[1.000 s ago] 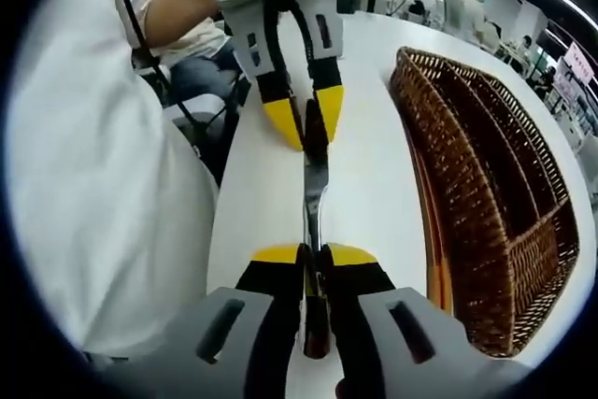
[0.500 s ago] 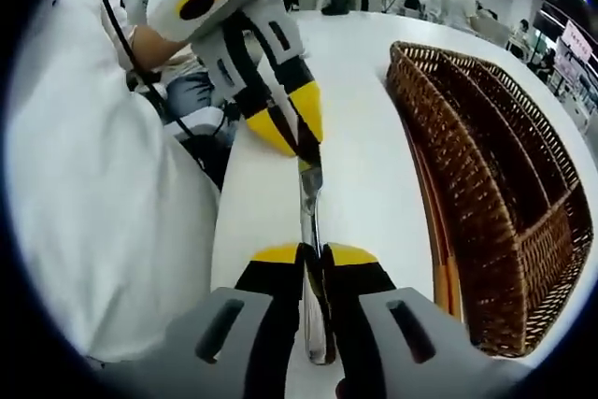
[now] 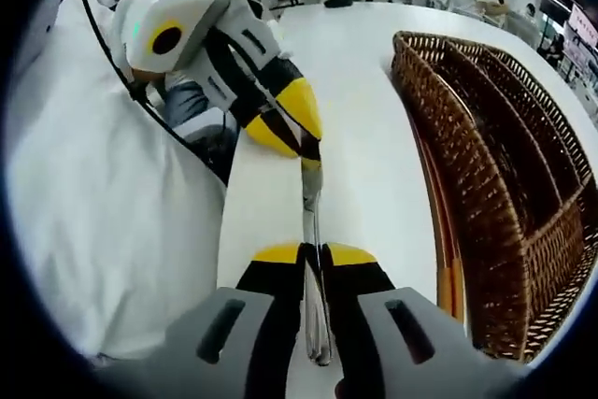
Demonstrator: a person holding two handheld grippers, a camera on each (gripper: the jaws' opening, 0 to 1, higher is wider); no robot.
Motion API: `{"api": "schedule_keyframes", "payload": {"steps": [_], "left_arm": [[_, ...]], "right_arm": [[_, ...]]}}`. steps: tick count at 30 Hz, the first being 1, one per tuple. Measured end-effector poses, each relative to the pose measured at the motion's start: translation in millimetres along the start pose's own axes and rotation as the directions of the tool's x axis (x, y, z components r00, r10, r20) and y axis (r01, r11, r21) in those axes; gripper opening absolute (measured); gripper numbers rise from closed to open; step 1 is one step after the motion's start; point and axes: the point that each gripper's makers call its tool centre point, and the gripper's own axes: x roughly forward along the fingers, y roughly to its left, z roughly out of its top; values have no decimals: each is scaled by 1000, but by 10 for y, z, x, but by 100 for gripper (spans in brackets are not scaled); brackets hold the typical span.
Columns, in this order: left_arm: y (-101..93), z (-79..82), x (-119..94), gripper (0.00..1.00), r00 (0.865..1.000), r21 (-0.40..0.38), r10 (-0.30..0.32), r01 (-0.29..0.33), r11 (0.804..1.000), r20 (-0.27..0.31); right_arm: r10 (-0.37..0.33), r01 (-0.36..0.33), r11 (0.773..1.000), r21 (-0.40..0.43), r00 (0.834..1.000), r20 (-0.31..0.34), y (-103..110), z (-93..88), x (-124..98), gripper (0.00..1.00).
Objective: Arrange the knives, forks, and spoons in their matching storage slots by inserting each utensil handle-first until every utensil is classified and aligned in the correct compartment
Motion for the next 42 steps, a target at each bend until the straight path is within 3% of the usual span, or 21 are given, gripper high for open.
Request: {"api": "schedule_keyframes", "payload": {"steps": [9,23,30,42], "left_arm": [[4,14,-5,11,997,14,75,-75,997,24],[44,66,-2,11,977,77,202,-207,975,61],[50,71,-3,11,970,117,233,-240,964,73],[96,93,-64,12,971,109,225,-234,966,85]], "right_arm": [[44,-44,999,14,998,-49,0,-6,1,8],[60,-61,998,0,993,-105,9,-28,1,6],[54,-54,999,-4,993,-107,9,-29,1,6],[26,-29,999,-31,995,-101,14,-29,6,4]]}}
